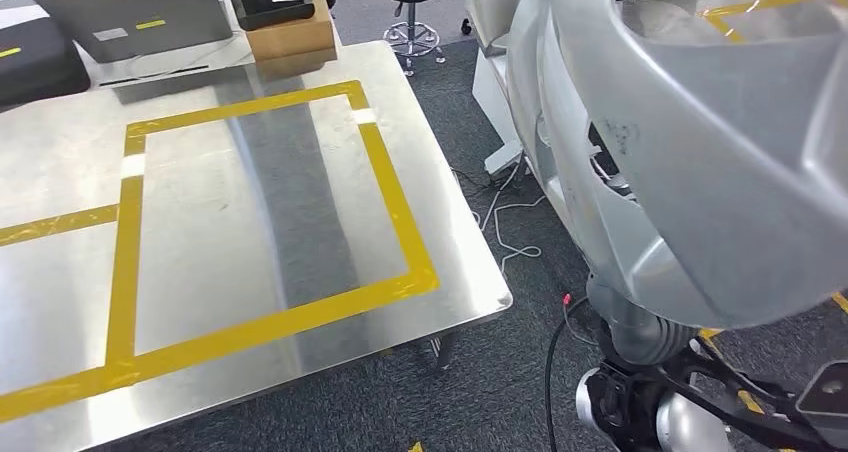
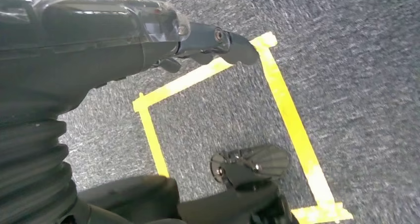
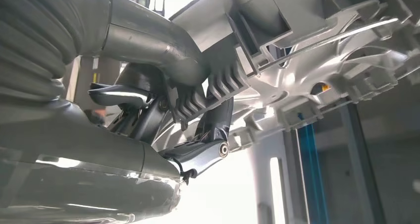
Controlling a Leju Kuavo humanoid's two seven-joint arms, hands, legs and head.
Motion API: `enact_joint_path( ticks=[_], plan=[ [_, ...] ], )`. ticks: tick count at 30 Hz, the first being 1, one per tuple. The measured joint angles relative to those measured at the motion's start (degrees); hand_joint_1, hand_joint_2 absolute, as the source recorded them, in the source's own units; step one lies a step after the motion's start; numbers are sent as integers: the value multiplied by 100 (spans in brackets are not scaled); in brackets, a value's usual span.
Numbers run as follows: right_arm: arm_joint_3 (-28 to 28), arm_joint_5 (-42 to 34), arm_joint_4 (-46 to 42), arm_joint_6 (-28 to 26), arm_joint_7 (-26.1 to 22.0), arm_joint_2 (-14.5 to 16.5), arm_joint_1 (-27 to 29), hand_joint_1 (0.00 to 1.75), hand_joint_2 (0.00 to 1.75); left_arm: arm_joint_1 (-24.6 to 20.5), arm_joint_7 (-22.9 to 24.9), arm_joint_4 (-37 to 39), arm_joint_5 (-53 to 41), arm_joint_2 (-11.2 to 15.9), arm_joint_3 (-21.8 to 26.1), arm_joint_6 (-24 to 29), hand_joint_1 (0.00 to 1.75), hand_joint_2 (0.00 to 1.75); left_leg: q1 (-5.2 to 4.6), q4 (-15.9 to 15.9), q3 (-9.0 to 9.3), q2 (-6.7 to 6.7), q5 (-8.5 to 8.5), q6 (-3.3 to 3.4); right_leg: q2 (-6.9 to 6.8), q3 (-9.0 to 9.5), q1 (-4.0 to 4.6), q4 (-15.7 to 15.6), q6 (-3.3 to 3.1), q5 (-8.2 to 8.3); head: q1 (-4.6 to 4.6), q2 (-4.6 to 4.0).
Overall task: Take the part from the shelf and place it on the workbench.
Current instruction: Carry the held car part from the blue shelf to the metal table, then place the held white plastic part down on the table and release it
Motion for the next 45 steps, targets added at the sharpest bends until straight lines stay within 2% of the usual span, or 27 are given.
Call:
enact_joint_path(
  ticks=[2, 4, 6, 7, 8, 9, 10, 12, 13, 15, 16, 17, 18, 20, 21, 23, 24, 25, 27, 29, 30, 31, 34, 36, 39, 42, 45],
  plan=[
    [0, 0, 13, 12, 1, 1, -10, 175, 175, 1, -2, 2, -1, 8, 0, 5, 0, 175, -6, -12, -9, -169, 12, 110, -52, 26, -27, 8, 56, -46, 27, 0],
    [-3, -1, 25, 16, 1, 4, -12, 175, 175, -5, -3, 3, -2, 15, 1, 11, 0, 175, 2, -26, 6, -345, 28, 183, 210, -53, -72, 259, 101, -256, 51, 0],
    [-4, -2, 34, 17, 1, 7, -4, 175, 175, -20, -3, 2, -6, 12, 1, 13, 0, 175, -7, -27, 15, -530, 37, 237, 562, -378, -84, 988, 99, -631, 108, 0],
    [-3, -3, 41, 19, 1, 8, 1, 175, 175, -27, -3, 2, -9, 9, 1, 12, 0, 175, -21, -26, 18, -631, 39, 257, 636, -577, -75, 1390, 85, -776, 137, 0],
    [-2, -4, 53, 23, 2, 8, 3, 175, 175, -28, -2, 1, -10, 6, 0, 12, 0, 175, -36, -26, 25, -734, 41, 269, 668, -724, -64, 1659, 65, -824, 161, 0],
    [-1, -7, 66, 29, 3, 9, 3, 175, 175, -26, 1, 1, -12, 4, 0, 13, 0, 175, -51, -25, 37, -836, 43, 274, 686, -777, -53, 1709, 34, -748, 182, 0],
    [0, -10, 76, 34, 4, 9, 3, 175, 175, -23, 5, 1, -13, 4, 0, 13, 0, 175, -62, -25, 54, -937, 43, 277, 716, -734, -40, 1544, -4, -569, 195, 0],
    [0, -15, 87, 42, 5, 9, -3, 175, 175, -23, 17, 1, -17, -1, 1, 13, 0, 175, -73, -25, 83, -1119, 43, 275, 929, -461, -13, 814, -94, -105, 209, 0],
    [0, -17, 87, 42, 6, 9, -7, 175, 175, -26, 22, 1, -19, -4, 0, 13, 0, 175, -70, -22, 78, -1199, 48, 267, 1051, -336, -4, 488, -129, 48, 207, 0],
    [1, -22, 90, 43, 7, 10, -20, 175, 175, -24, 27, 1, -21, -12, -1, 13, 0, 175, -46, -19, 28, -1329, 70, 230, 1166, -220, 8, 176, -176, 111, 225, 0],
    [2, -27, 90, 44, 8, 10, -28, 175, 175, -16, 28, 1, -22, -14, -2, 13, 0, 175, -34, -23, -2, -1391, 89, 201, 1108, -209, 12, 124, -184, 109, 239, 0],
    [4, -36, 91, 45, 10, 12, -36, 175, 175, -6, 28, 1, -22, -13, -2, 14, 0, 175, -33, -17, -27, -1356, 88, 179, 1038, -191, 3, 67, -185, 118, 252, 0],
    [8, -51, 96, 44, 13, 17, -37, 175, 175, 2, 25, 1, -19, -10, -2, 14, 0, 175, -52, 29, -59, -1185, 41, 152, 976, -165, -6, 3, -184, 138, 243, 0],
    [13, -82, 114, 11, 30, 28, -34, 175, 175, 1, 2, 1, -3, -4, -2, 15, 0, 175, -66, 401, -233, -745, -235, 95, 845, -118, -25, -98, -179, 183, 194, 0],
    [15, -87, 128, -28, 46, 37, -29, 175, 175, -5, -16, 1, 10, -4, -2, 16, 0, 175, -51, 731, -384, -597, -424, 55, 788, -107, -24, -109, -181, 186, 166, 0],
    [20, -39, 163, -152, 86, 53, -26, 175, 175, -10, -54, 1, 41, -4, -3, 17, 0, 175, 19, 1350, -666, -587, -669, -22, 672, -107, -39, -98, -166, 176, 127, 0],
    [22, 27, 182, -231, 110, 62, -24, 175, 175, -5, -69, 1, 54, -5, -3, 17, 0, 175, 55, 1429, -691, -597, -645, -63, 625, -107, -54, -87, -149, 166, 108, 0],
    [23, 127, 204, -319, 139, 69, -23, 175, 175, -1, -80, 1, 65, -5, -4, 19, 0, 175, 88, 1290, -603, -598, -518, -105, 588, -107, -74, -70, -124, 151, 89, 0],
    [27, 428, 243, -516, 236, 81, -23, 175, 175, 1, -90, 1, 74, -10, -5, 24, 0, 175, 138, 593, -203, -556, -193, -180, 546, -110, -114, -7, -46, 102, 44, 0],
    [41, 778, 271, -716, 367, 91, -38, 175, 175, 1, -91, 0, 78, -27, -6, 32, 0, 175, 148, 112, 63, -517, -71, -145, 535, -127, -120, 75, 41, 46, 5, 0],
    [50, 918, 281, -795, 422, 95, -44, 175, 175, 3, -91, 0, 81, -36, -7, 39, 0, 175, 141, 59, 90, -511, -97, -104, 538, -133, -113, 98, 37, 25, 5, 0],
    [58, 1008, 292, -848, 461, 96, -50, 175, 175, 7, -91, 1, 84, -42, -7, 49, 0, 175, 139, 52, 91, -515, -87, -56, 543, -135, -109, 113, -1, 13, 22, 0],
    [80, 1107, 321, -915, 512, 98, -63, 175, 175, 10, -91, 1, 87, -52, -7, 68, 0, 175, 122, 52, 95, -514, -98, -15, 558, -121, -107, 92, -163, 28, 93, 0],
    [104, 1347, 334, -1024, 631, 99, -75, 175, 175, 10, -87, 1, 86, -61, -8, 69, 0, 175, 109, 52, 94, -516, -106, 22, 562, -109, -111, 67, -185, 45, 138, 0],
    [207, 2762, 415, -1319, 1401, 101, -188, 175, 175, 9, -45, 1, 46, -64, -8, 63, 0, 175, 91, 53, 94, -515, -116, 66, 564, -96, -115, 41, -183, 55, 203, 0],
    [469, 4228, 753, -1186, 2401, 129, -542, 175, 175, -2, 24, 1, -80, -76, -32, 7, 0, 175, 81, 55, 93, -498, -125, 92, 564, -88, -118, 19, -127, 67, 259, 0],
    [859, 5023, 1528, -694, 3056, 250, -1166, 175, 175, -85, 175, 0, -300, -109, -131, -114, 0, 175, 79, 57, 86, -468, -122, 104, 568, -83, -132, -11, 83, 82, 274, 0]
  ],
)
